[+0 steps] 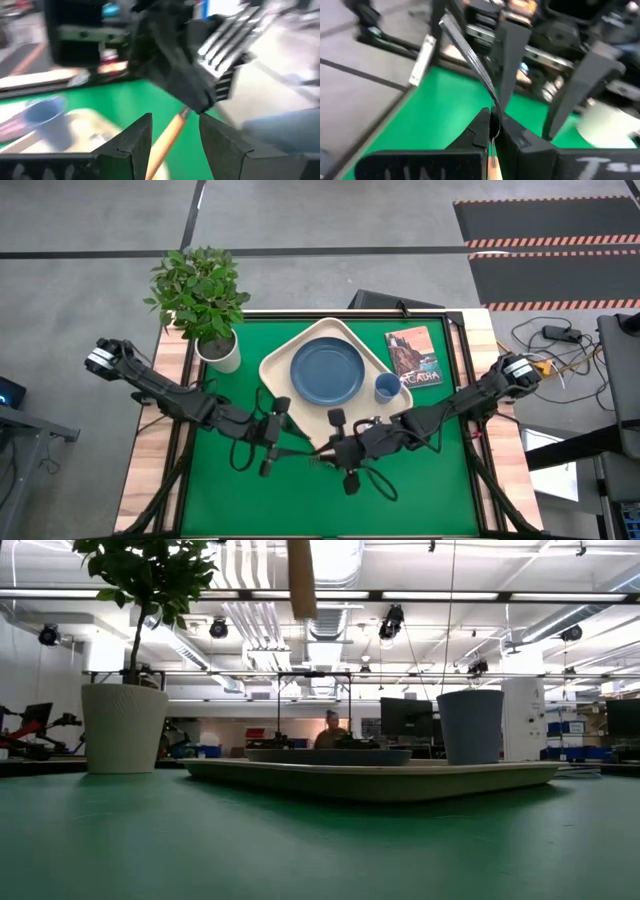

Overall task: Pick and place plate/cup/fork/spoon on tray
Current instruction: Put the fork on the white serving tray to the left side of the blue plate

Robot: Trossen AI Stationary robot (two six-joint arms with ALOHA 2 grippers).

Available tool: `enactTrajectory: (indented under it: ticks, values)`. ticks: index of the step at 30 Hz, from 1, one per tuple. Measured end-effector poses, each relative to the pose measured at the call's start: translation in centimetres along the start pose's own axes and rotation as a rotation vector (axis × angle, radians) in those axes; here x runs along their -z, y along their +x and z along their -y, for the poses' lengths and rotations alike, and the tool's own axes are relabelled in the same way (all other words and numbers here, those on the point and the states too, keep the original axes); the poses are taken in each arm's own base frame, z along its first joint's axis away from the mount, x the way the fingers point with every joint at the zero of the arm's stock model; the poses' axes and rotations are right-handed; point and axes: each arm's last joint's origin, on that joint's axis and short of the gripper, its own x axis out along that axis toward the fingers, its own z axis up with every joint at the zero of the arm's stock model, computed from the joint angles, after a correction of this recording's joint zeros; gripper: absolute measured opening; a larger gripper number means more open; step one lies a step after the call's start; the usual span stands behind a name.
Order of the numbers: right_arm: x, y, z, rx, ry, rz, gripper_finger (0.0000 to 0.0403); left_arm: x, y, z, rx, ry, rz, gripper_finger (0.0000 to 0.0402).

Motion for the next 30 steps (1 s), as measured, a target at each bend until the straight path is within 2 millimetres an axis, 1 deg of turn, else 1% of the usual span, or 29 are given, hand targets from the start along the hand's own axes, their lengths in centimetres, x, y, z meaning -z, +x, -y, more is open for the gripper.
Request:
enactTrajectory:
  ticks: [5, 8, 11, 13, 18, 23, 26, 30]
  values:
    - [1.0, -0.5, 0.2, 0.085, 0.018, -0.065, 0.0008, 1.3, 1.2, -0.1, -0.101, 0.031, -0.055, 0.0145]
    - [2.0, -1.3, 0.4, 0.129, 0.042, -0.094, 0.0008, 2.2, 2.0, 0.0, -0.139, 0.044, -0.092, 0.0145]
    - [3.1, -2.3, 0.6, 0.218, 0.082, -0.104, 0.0008, 3.0, 2.9, 0.0, -0.194, 0.051, -0.105, 0.0145]
    - [3.8, -3.0, 0.8, 0.28, 0.117, -0.069, 0.0008, 3.5, 3.5, -0.1, -0.265, 0.056, -0.1, 0.0145]
    - [6.3, -4.1, 1.1, 0.461, 0.216, 0.036, 0.0008, 4.4, 5.4, -0.4, -0.447, 0.059, -0.028, 0.0145]
    - [8.4, -4.8, 1.1, 0.585, 0.331, 0.161, 0.0008, 5.3, 7.2, -0.5, -0.501, 0.063, 0.064, 0.0145]
    - [9.2, -4.9, 1.1, 0.634, 0.368, 0.205, 0.0008, 5.9, 8.0, -0.7, -0.562, 0.07, 0.1, 0.0145]
    - [9.5, -4.8, 1.1, 0.653, 0.423, 0.241, 0.0008, 6.2, 8.7, -1.2, -0.635, 0.052, 0.163, 0.0145]
